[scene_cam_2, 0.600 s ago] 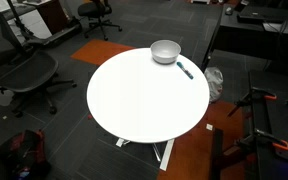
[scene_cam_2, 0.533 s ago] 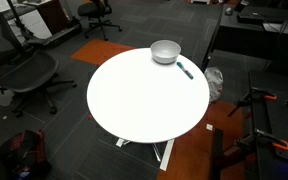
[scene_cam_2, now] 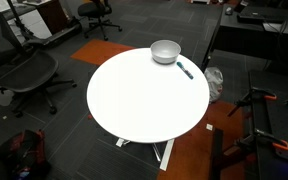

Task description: Put the marker in the bowl

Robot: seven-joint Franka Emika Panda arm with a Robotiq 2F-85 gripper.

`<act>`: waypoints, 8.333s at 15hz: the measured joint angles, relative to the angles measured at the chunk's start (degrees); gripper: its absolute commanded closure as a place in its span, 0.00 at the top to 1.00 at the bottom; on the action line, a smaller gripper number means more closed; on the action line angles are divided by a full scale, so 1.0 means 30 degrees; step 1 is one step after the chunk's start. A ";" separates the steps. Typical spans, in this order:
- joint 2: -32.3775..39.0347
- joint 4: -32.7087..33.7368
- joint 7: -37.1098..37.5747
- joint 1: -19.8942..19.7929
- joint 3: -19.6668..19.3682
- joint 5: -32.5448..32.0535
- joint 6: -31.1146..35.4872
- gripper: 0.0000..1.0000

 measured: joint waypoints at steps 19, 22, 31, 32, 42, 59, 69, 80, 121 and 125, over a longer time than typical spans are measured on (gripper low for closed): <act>0.7395 0.1165 0.7335 -0.1195 0.0413 0.2720 0.3386 1.00; 0.9351 0.2004 0.7334 -0.1139 0.0359 0.3637 0.3741 1.00; 1.5023 0.5391 0.7334 -0.0739 0.0065 0.5642 0.4528 1.00; 1.5531 0.5667 0.7333 -0.0687 0.0035 0.5857 0.4722 1.00; 1.9095 0.7031 0.7105 -0.0444 0.0036 0.7714 0.6990 1.00; 2.1377 0.8551 0.7102 -0.0410 0.0036 0.7804 0.7040 0.66; 2.1859 0.9016 0.7100 -0.0410 0.0053 0.7806 0.7040 0.03; 2.0577 0.8118 0.7096 0.0250 -0.0265 0.7644 0.7037 0.05; 2.2205 1.5058 0.8124 0.1512 -0.2578 0.3777 0.5443 0.89; 2.2468 1.5481 0.8124 0.1463 -0.2480 0.3813 0.5118 1.00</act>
